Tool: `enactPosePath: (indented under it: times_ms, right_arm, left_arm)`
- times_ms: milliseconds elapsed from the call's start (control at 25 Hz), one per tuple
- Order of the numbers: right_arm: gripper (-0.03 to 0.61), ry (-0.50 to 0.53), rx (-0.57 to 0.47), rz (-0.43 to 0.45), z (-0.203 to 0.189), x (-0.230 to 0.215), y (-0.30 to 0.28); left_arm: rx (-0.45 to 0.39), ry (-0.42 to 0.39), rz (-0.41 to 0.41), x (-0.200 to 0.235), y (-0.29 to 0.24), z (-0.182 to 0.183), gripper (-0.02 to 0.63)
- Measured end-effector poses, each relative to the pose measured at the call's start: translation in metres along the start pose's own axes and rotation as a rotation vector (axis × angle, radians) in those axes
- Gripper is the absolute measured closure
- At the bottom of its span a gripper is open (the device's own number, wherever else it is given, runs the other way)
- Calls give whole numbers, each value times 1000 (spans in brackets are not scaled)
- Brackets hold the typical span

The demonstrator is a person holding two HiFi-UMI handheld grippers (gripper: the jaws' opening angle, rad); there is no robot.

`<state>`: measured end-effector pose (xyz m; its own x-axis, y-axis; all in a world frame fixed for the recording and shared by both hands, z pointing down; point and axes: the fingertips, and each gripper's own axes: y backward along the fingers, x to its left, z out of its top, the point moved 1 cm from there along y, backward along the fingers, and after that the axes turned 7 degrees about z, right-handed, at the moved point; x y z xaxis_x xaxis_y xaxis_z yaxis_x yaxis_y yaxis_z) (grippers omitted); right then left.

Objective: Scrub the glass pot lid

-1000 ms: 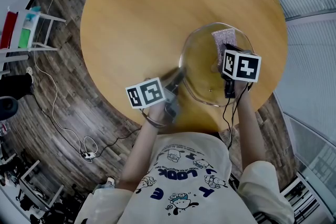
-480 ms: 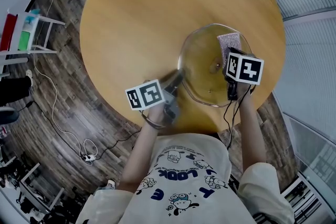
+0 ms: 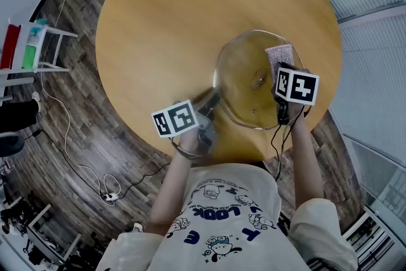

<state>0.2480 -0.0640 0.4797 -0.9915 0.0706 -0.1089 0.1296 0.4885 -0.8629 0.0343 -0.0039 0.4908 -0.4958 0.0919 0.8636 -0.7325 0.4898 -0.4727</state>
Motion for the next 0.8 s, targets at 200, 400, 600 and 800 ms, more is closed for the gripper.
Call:
enactPosePath:
  times_ms: [200,400,600,800]
  right_arm:
    - [535,-4,5,-12,-6,-7,3]
    - [535,-8,12,-23,-11,-11,5]
    - [535,-11,22,-28,-15,-15,7]
    - [535,-14,29,-33,-19,-17,9]
  left_arm:
    - [-2,-3,-3,-1,-1,0,540]
    - [-2,10,-4,0,-2,-1,540]
    - [3,9,-6,1,-2,-2,540]
    - [5,11,-8,1,-2,-2,541]
